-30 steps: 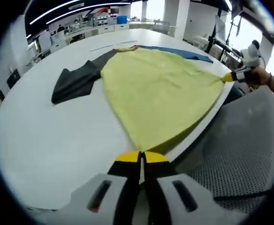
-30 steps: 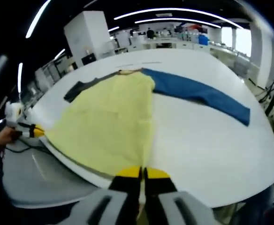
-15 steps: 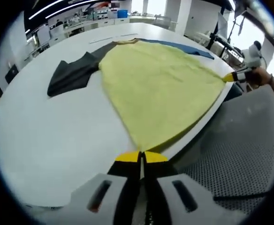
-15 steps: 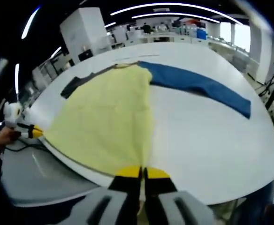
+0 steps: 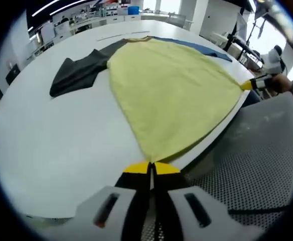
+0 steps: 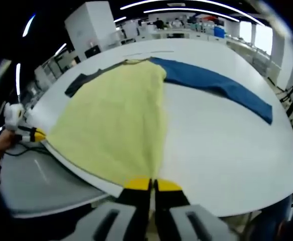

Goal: Fold the garment on the visible template until the final outline fits inside the template.

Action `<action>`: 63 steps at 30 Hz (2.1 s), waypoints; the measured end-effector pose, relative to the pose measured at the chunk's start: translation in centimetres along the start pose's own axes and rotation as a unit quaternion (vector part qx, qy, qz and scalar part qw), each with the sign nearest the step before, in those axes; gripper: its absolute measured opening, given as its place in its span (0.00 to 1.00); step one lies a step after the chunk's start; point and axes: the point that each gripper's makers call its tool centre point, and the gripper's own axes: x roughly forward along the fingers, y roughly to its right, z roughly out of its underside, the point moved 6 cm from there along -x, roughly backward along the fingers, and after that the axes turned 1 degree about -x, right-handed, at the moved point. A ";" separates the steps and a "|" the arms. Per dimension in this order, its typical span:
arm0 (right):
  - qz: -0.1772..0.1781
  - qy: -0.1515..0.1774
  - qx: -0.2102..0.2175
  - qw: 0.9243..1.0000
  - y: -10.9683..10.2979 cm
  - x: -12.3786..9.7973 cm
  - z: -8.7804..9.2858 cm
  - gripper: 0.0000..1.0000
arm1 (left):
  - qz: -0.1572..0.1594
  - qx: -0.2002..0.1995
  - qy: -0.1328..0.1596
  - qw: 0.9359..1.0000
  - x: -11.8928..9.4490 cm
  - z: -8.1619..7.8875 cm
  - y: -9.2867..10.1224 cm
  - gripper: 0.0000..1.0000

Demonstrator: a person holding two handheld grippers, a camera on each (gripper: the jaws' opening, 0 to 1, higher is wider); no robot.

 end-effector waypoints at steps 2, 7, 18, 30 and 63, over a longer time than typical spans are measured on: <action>-0.002 0.000 0.005 1.000 0.1 0.0 0.0 0.00 | 0.002 -0.006 0.003 1.000 0.0 0.0 -0.1 0.00; -0.011 -0.004 0.000 1.000 0.3 0.1 0.2 0.00 | 0.006 -0.014 0.002 1.000 -0.1 0.0 0.1 0.00; -0.026 0.001 -0.020 0.999 0.1 -0.6 -0.6 0.37 | 0.040 -0.090 0.058 0.993 -1.7 -0.7 -0.4 0.18; -0.019 0.046 -0.007 0.999 2.1 -1.2 -3.4 0.75 | 0.039 -0.149 0.133 0.979 -2.4 -3.0 -1.1 0.50; 0.122 0.107 0.127 0.979 22.5 0.8 -8.8 0.76 | -0.020 -0.126 0.165 0.978 -2.2 -6.6 -3.8 0.98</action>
